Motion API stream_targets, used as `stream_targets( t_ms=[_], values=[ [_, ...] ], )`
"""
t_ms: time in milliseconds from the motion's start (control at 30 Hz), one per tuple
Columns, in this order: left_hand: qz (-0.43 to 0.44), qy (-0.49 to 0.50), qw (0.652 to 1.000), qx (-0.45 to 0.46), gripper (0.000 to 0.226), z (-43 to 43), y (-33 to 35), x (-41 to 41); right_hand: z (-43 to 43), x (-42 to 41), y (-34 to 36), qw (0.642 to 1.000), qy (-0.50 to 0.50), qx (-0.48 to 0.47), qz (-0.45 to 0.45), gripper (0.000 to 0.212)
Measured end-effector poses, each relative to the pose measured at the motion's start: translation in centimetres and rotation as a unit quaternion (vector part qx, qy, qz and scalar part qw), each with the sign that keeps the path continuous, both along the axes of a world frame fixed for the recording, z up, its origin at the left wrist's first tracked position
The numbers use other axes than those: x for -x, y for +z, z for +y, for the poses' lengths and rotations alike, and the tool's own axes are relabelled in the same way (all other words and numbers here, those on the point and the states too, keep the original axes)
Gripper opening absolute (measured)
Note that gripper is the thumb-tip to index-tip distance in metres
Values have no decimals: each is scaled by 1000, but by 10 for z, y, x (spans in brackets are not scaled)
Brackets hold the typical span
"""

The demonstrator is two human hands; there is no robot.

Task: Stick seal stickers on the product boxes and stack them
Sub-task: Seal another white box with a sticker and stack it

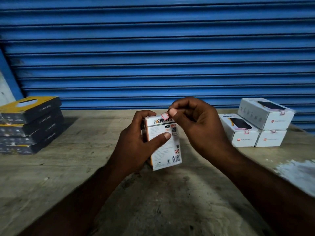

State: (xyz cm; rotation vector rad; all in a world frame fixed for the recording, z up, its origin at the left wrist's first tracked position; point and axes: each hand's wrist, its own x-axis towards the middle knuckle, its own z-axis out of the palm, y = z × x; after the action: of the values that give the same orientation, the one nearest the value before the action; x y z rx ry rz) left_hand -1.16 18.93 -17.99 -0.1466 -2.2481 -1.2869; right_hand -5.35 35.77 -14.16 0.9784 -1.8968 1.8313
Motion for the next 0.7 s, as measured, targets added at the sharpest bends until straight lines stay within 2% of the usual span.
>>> stream_targets(
  t_ms=[133, 233, 333, 467, 567, 700],
  values=[
    [6, 2, 1000, 7, 50, 0, 1, -1, 1, 1, 0, 1000, 12, 0, -20, 9],
    [6, -2, 1000, 7, 50, 1, 3, -3, 2, 0, 0, 1000, 1, -25, -14, 16],
    [1, -4, 1000, 1, 51, 3, 3, -4, 3, 0, 0, 998, -18, -55, 7, 10],
    [-2, -3, 1000, 1, 56, 3, 4, -4, 3, 1, 2, 998, -15, -53, -11, 11],
    [-4, -3, 1000, -2, 53, 3, 4, -4, 3, -1, 5, 997, -22, -47, -52, 12],
    [1, 5, 1000, -3, 51, 3, 3, -4, 3, 3, 3, 988, 57, 3, -144, 14]
  ],
)
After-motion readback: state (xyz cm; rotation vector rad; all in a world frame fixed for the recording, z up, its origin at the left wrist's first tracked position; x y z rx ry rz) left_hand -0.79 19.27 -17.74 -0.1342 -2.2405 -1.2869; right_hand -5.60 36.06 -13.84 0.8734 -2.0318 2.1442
